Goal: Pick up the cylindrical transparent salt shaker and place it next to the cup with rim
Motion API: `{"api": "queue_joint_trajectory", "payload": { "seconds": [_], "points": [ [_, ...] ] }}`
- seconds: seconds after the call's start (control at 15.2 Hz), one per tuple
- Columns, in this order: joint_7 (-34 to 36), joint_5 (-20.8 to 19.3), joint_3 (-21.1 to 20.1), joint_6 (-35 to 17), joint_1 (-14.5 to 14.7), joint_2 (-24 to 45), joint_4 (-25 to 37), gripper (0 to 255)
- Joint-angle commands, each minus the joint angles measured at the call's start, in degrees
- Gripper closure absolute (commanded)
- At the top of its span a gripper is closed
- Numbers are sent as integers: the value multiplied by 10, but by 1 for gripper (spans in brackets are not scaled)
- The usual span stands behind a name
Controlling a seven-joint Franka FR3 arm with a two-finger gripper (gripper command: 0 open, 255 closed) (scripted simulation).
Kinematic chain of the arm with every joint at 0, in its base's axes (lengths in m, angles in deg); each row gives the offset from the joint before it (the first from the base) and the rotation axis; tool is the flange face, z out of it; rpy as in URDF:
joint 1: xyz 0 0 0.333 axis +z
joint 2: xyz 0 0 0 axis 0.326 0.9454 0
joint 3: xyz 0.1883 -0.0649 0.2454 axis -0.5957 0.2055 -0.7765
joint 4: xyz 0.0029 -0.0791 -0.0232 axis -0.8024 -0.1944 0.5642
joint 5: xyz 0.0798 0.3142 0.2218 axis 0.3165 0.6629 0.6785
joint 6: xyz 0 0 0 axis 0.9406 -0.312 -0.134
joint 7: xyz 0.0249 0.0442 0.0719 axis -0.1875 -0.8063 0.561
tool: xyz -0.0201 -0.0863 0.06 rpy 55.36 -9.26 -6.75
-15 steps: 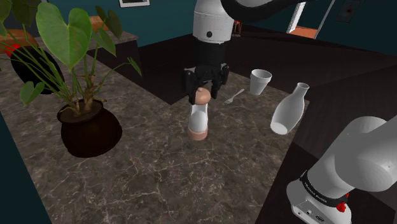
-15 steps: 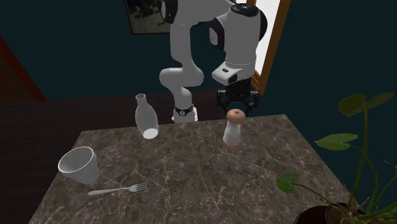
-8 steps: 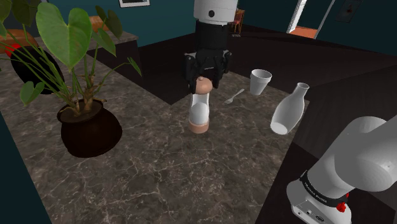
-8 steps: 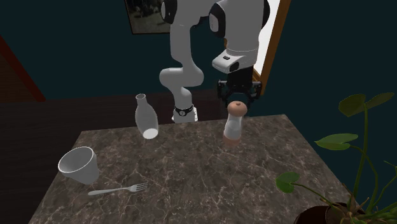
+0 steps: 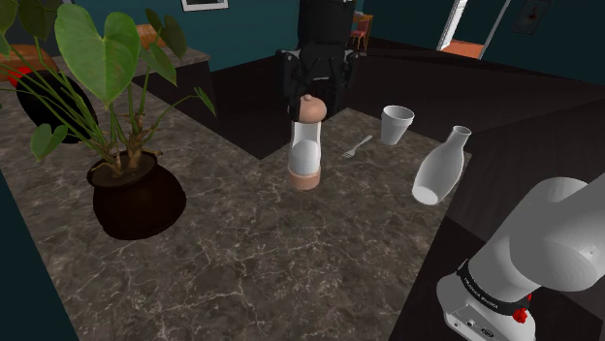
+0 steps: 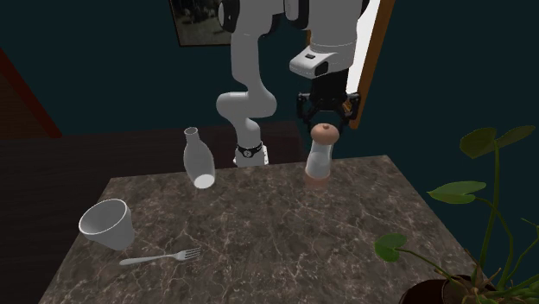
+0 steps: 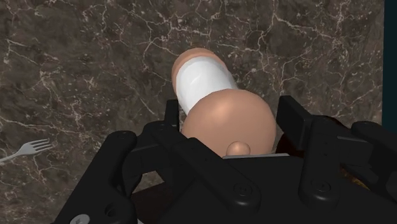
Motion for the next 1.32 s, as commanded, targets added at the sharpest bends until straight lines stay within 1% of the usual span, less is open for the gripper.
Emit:
{"api": "queue_joint_trajectory", "payload": {
  "seconds": [0.0, 0.66, 0.92, 1.25],
  "points": [
    [2, -2, 1, 15, -1, 4, 19, 255],
    [16, -11, 1, 89, -4, 32, 121, 255],
    [-47, -10, 47, 98, -19, -10, 79, 255],
    [-122, -23, 104, 110, -37, -47, 43, 255]
  ]
}}
